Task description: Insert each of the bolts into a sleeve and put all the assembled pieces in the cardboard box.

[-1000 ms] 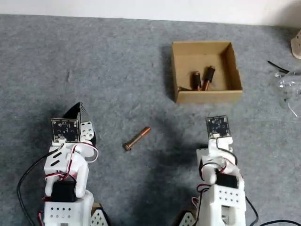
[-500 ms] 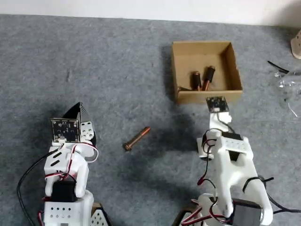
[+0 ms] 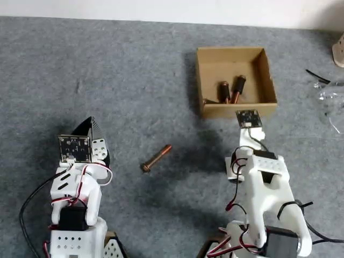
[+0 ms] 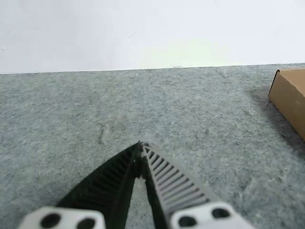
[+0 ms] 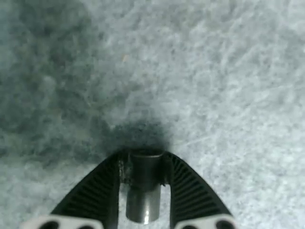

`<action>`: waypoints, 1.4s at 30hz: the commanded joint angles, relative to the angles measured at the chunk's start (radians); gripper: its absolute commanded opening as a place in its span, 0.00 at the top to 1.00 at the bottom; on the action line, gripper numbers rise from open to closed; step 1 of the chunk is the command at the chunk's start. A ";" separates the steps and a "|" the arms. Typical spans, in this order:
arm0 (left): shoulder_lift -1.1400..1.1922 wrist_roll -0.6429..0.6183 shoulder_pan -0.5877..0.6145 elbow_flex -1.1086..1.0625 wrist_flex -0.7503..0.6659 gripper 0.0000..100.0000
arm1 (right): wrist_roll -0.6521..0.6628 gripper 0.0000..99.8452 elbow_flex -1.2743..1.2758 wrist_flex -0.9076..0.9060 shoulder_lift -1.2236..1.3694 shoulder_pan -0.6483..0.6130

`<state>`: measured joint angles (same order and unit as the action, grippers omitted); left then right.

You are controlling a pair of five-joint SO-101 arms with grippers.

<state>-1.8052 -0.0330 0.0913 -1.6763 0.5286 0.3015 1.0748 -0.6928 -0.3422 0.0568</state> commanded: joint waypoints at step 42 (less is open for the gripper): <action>-0.012 -0.003 -0.015 -0.019 -0.018 0.99 | 0.038 1.00 0.200 0.160 -0.163 -0.007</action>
<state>-1.8052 -0.0330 0.0913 -1.6763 0.5286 0.3368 1.4062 -0.5501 -0.7211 0.0153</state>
